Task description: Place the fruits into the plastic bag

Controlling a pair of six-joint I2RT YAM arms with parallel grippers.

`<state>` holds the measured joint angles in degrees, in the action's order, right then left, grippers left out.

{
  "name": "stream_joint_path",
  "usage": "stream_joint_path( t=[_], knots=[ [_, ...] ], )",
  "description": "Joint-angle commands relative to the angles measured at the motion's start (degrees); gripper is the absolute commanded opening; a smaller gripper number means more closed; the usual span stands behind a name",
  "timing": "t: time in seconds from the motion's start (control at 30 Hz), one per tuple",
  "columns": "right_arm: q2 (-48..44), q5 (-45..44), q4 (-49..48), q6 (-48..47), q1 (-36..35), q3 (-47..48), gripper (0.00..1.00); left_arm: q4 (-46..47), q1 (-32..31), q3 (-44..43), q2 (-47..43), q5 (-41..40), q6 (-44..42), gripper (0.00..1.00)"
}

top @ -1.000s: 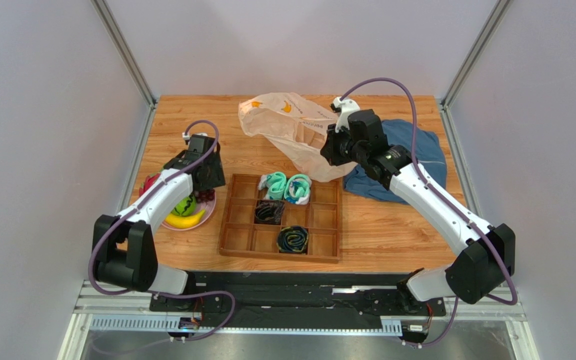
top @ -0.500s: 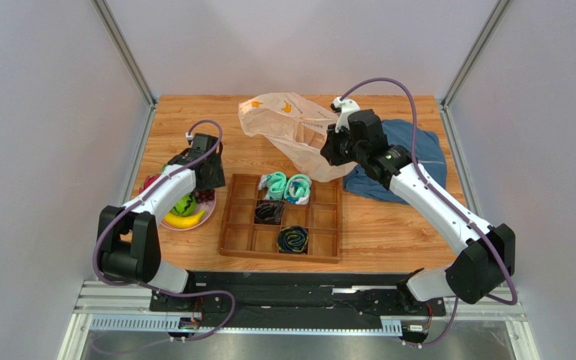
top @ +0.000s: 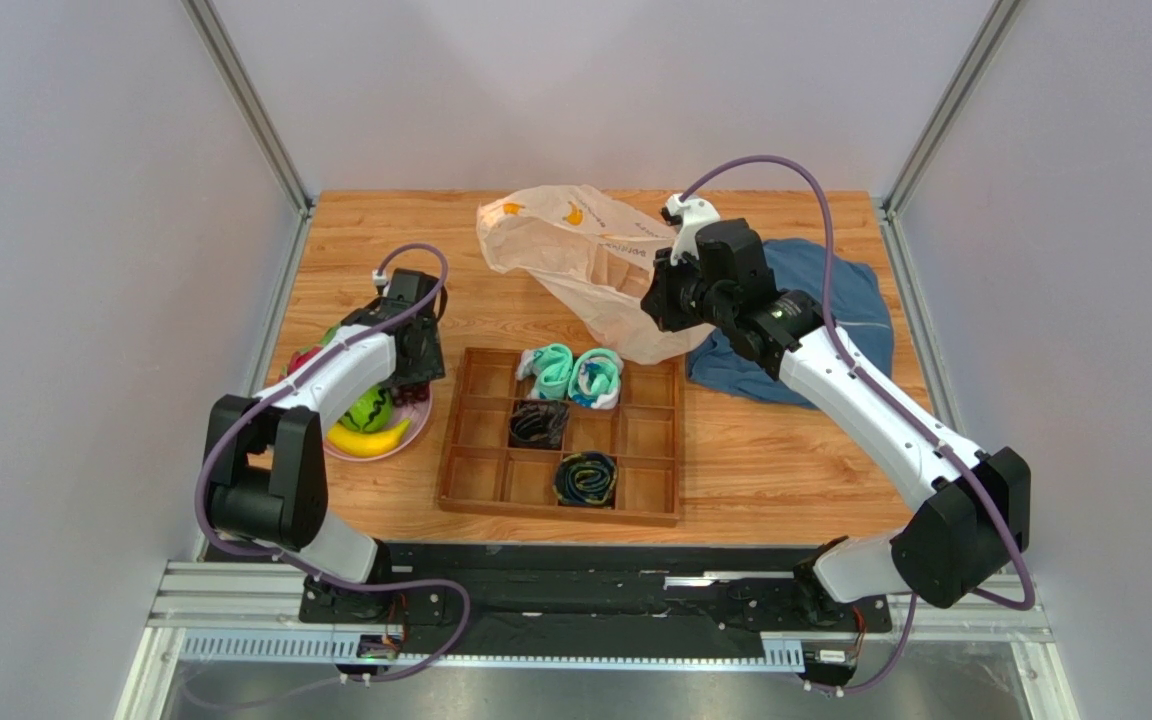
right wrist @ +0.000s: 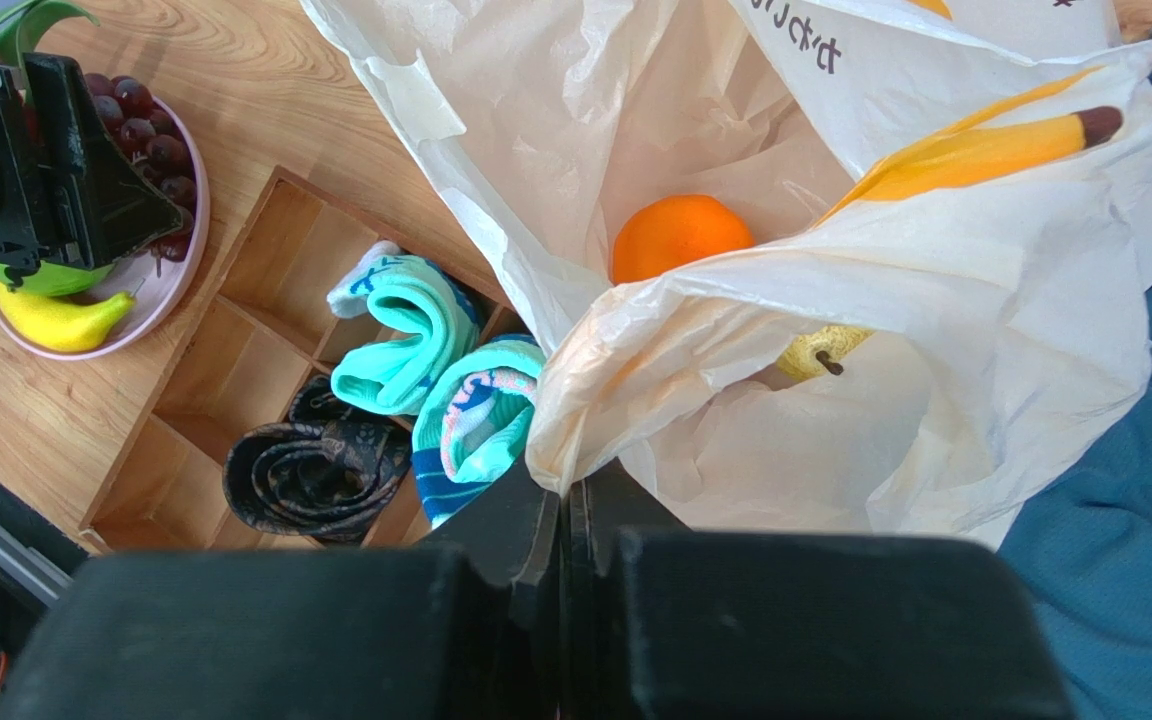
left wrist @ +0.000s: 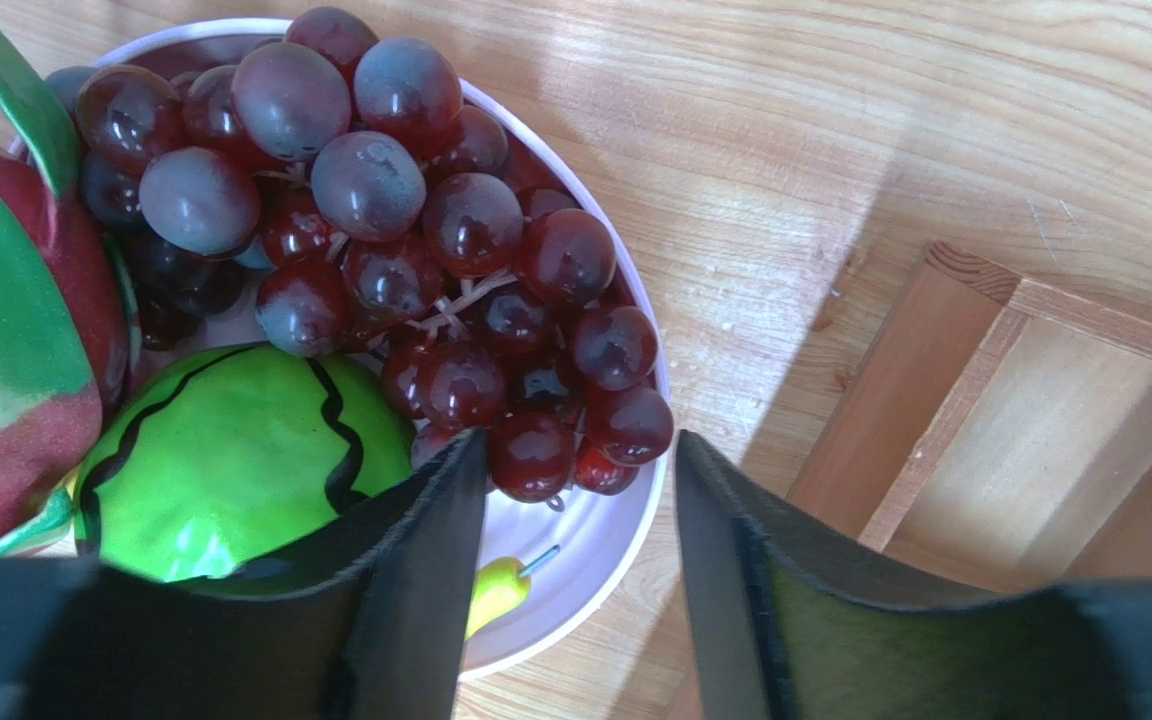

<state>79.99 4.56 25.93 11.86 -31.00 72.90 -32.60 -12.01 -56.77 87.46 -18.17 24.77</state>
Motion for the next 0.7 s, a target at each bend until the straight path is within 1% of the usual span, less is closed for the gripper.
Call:
stream_joint_path(
  t=[0.0,0.1,0.13,0.2,0.3,0.33,0.47,0.67],
  knots=[
    [-0.80,-0.60,-1.15,-0.96,-0.20,0.84,0.04,-0.89,0.50,-1.67,-0.01,-0.72,0.54,0.54],
    [-0.80,-0.51,-1.06,-0.78,-0.20,0.84,0.04,-0.89,0.50,-1.50,-0.19,-0.99,0.54,0.50],
    [-0.88,-0.43,-1.06,-0.87,-0.20,0.75,0.04,-1.06,0.50,-1.32,-0.19,-0.99,0.54,0.46],
    [-0.80,-0.43,-1.06,-0.87,-0.20,0.75,0.04,-1.06,0.50,-1.15,-0.19,-1.34,0.45,0.43],
    [-0.80,-0.43,-1.15,-0.87,-0.20,0.84,0.04,-1.24,0.58,-0.88,-0.10,-1.51,0.54,0.36],
    [-0.80,-0.34,-1.06,-0.78,-0.28,0.84,0.04,-1.41,0.58,-0.80,-0.27,-1.51,0.62,0.30],
    [-0.80,-0.34,-1.15,-0.87,-0.20,0.92,0.04,-1.59,0.58,-0.88,-1.41,-0.90,0.54,0.20],
    [-0.71,-0.34,-1.24,-0.87,-0.20,1.01,0.04,-1.77,0.58,-0.88,-5.80,0.76,0.10,0.15]
  ],
)
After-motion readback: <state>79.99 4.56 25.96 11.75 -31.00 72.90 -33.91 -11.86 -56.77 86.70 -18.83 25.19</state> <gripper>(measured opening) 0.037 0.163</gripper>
